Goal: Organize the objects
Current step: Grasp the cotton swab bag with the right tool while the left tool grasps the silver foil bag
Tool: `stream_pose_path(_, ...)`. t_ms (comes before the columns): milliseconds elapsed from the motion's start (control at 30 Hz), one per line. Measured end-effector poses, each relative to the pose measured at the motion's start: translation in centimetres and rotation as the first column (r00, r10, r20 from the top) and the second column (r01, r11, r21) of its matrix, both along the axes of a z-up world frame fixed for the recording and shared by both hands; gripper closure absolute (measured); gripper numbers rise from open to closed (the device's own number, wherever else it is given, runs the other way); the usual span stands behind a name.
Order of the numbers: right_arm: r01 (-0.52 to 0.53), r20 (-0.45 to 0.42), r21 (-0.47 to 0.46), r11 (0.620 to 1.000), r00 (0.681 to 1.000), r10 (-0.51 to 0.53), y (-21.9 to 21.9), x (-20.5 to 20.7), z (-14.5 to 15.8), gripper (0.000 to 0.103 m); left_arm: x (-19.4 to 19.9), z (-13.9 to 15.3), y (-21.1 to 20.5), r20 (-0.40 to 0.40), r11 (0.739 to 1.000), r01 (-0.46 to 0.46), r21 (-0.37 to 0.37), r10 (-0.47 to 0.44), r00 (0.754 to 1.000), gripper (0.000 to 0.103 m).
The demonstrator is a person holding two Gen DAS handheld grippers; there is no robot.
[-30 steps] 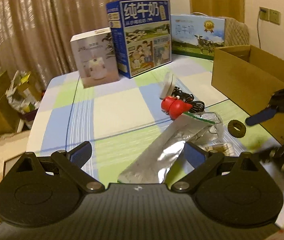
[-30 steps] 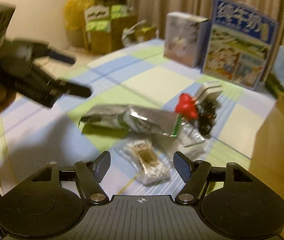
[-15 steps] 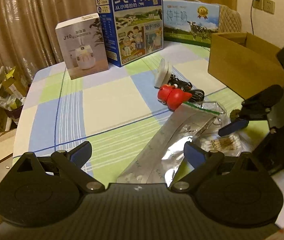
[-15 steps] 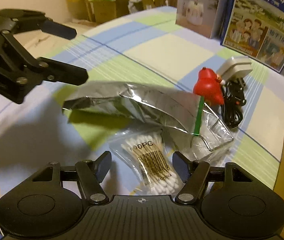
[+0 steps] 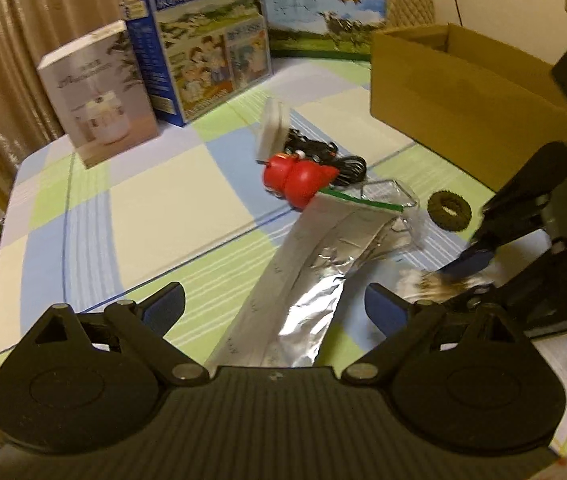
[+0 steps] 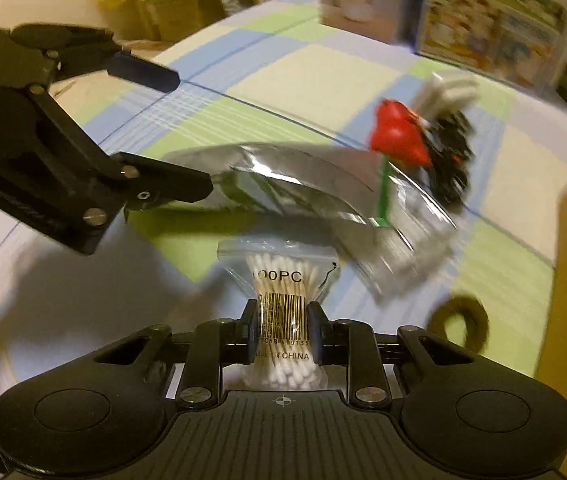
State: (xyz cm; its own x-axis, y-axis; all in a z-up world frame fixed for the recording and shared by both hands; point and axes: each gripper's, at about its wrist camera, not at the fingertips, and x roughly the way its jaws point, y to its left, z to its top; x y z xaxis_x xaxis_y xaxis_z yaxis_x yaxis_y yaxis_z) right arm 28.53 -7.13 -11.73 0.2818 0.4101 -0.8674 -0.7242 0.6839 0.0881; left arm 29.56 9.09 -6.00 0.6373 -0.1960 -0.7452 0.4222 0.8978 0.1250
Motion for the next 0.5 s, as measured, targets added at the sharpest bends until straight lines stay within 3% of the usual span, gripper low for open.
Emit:
stream_pose_path(100, 0.049, -0.009, -0.005, 0.999, 0.999, -0.049, -1.3, -0.3, 0.4, 0.081, 0.8, -1.0, -0.8, -0.032, 0.999, 0.019, 0.039, -0.018, 0.999, 0.016)
stream_pose_path(267, 0.108, -0.012, -0.004, 0.994, 0.994, -0.108, -2.4, 0.4, 0.7, 0.081, 1.9, -2.2, -1.5, -0.088, 0.995, 0.042, 0.087, -0.034, 0.995, 0.034)
stream_pose_path(333, 0.115, -0.026, 0.004, 0.993, 0.993, -0.114, -2.6, 0.7, 0.7, 0.081, 2.4, -2.4, -1.7, -0.108, 0.995, 0.034, 0.098, -0.023, 0.994, 0.043)
stream_pose_path(400, 0.121, -0.044, 0.016, 0.993, 0.992, -0.12, -2.6, 0.9, 0.6, 0.082, 2.8, -2.4, -1.5, -0.134, 0.997, 0.003, 0.081, 0.008, 0.991, 0.06)
stream_pose_path(500, 0.121, -0.047, 0.025, 0.992, 0.992, -0.12, -2.6, 0.8, 0.8, 0.082, 2.6, -2.1, -1.7, -0.162, 0.996, -0.031, 0.078, 0.043, 0.986, 0.06)
